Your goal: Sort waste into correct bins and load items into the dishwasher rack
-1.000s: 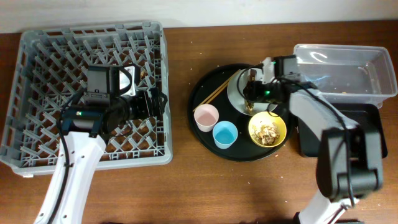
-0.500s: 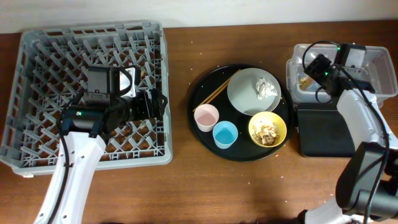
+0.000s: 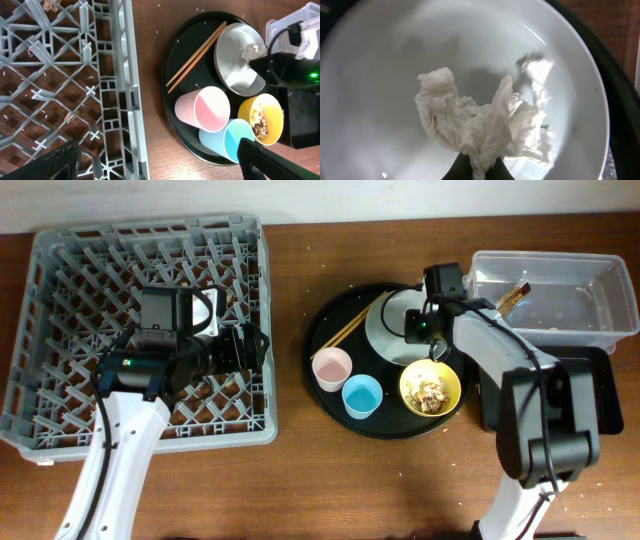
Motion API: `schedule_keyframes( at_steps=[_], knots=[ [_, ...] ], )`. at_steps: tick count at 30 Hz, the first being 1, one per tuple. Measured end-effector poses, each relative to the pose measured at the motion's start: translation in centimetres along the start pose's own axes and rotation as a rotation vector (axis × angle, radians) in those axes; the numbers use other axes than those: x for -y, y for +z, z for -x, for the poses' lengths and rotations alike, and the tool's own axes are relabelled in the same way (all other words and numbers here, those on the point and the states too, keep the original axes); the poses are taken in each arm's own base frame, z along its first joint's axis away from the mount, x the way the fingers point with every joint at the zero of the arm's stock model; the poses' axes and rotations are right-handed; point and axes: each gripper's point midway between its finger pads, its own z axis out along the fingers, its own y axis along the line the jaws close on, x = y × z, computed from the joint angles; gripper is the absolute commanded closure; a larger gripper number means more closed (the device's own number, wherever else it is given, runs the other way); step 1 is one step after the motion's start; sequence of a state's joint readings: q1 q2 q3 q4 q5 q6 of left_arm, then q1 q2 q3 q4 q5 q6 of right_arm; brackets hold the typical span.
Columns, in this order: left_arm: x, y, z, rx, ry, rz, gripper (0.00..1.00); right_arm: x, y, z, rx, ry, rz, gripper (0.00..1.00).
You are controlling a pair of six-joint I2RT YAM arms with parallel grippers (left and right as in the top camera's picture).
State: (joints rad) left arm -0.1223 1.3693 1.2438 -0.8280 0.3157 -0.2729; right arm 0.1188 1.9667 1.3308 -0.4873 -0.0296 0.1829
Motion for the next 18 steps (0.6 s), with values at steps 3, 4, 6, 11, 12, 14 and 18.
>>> schedule_keyframes(
  at_steps=[3, 4, 6, 11, 12, 14, 18],
  knots=[
    [0.0, 0.0, 0.0, 0.0, 0.0, 0.0, 0.01, 2.4, -10.9, 7.3, 0.266, 0.233, 0.06, 0.96],
    [0.0, 0.0, 0.0, 0.0, 0.0, 0.0, 0.01, 5.2, -14.5, 9.3, 0.364, 0.332, 0.05, 0.96],
    [0.0, 0.0, 0.0, -0.001, 0.0, 0.0, 0.01, 11.9, -14.4, 10.1, 0.416, 0.505, -0.037, 0.23],
    [0.0, 0.0, 0.0, 0.001, 0.0, 0.0, 0.01, 8.8, -16.8, 4.4, 0.195, 0.314, 0.125, 0.35],
    [0.0, 0.0, 0.0, 0.001, 0.0, -0.001, 0.01, 7.3, -18.4, 2.6, 0.143, 0.303, 0.156, 0.38],
    [0.0, 0.0, 0.0, 0.001, 0.0, 0.0, 0.01, 1.9, -20.2, -1.5, -0.007, 0.227, 0.224, 0.39],
    [0.0, 0.0, 0.1, 0.001, 0.0, 0.0, 0.01, -4.9, -15.2, -7.8, -0.236, 0.028, 0.229, 0.45]
  ],
)
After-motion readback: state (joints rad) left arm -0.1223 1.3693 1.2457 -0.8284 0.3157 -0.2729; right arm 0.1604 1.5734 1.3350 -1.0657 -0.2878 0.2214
